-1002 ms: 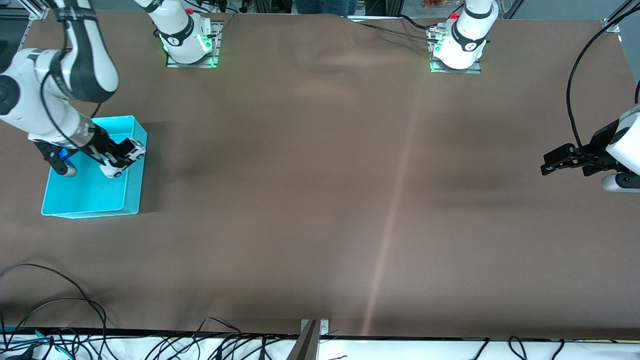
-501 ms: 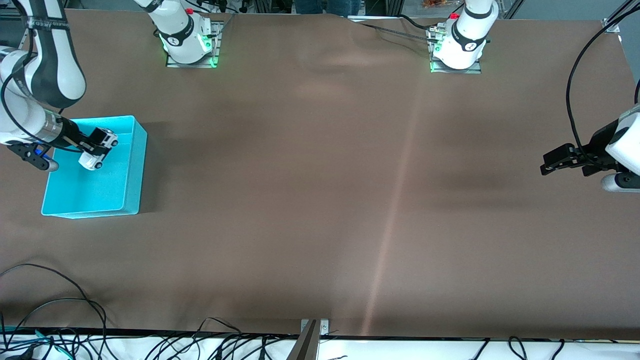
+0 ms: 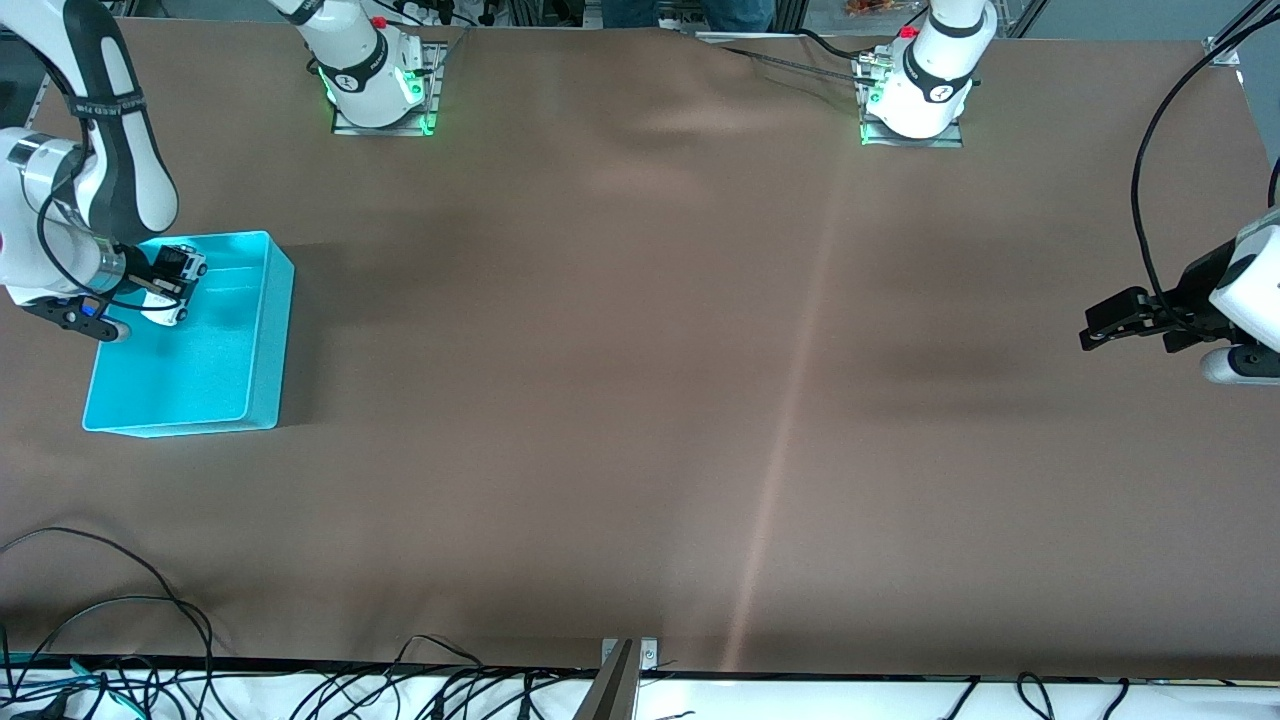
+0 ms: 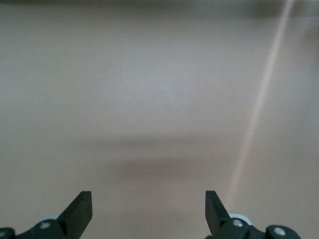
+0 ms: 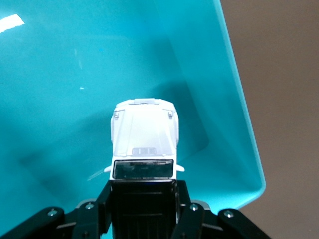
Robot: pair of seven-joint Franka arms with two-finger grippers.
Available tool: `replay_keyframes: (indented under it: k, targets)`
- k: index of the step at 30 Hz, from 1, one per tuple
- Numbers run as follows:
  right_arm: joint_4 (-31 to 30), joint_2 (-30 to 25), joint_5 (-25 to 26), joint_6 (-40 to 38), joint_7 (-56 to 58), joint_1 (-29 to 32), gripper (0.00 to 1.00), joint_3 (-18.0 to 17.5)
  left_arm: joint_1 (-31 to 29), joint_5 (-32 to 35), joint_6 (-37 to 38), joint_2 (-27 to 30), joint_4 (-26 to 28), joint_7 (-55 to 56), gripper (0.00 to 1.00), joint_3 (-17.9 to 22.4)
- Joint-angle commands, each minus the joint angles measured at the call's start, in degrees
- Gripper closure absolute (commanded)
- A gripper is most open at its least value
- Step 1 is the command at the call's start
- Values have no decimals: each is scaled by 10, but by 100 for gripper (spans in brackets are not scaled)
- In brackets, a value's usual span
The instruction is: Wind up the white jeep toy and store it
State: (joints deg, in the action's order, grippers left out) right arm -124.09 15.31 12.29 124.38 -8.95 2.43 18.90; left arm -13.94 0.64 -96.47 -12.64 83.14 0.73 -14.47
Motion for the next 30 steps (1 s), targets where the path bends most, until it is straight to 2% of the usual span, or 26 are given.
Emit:
replay_keyframes:
  k: [1, 9, 11, 13, 14, 15, 16, 20, 24, 30]
  targets:
    - [-6, 34, 13, 47, 16, 19, 100, 2, 1, -10, 10, -4, -11, -13, 0, 1]
    - [-18, 73, 13, 93, 15, 23, 100, 2, 2, -10, 10, -4, -11, -13, 0, 1]
    - [-18, 75, 13, 92, 15, 22, 82, 2, 2, -10, 10, -4, -11, -13, 0, 1]
    - [-20, 76, 13, 92, 9, 22, 54, 1, 2, -10, 10, -4, -11, -13, 0, 1]
    - [-21, 76, 13, 93, 8, 22, 43, 1, 2, -10, 10, -4, -11, -13, 0, 1]
    - [-22, 76, 13, 93, 7, 22, 25, 1, 2, -10, 10, -4, -11, -13, 0, 1]
    - [-22, 75, 13, 93, 7, 22, 16, 1, 2, -10, 10, -4, -11, -13, 0, 1]
    - [-21, 68, 12, 91, -12, 21, 7, -1, 2, -10, 10, -4, -11, -13, 0, 1]
    - [-19, 36, 12, 80, -32, 18, 0, -5, 2, -10, 10, -4, -11, -13, 0, 1]
    - [-2, -1, 12, 27, -89, 17, 0, -27, 2, -10, 10, -4, -11, -13, 0, 1]
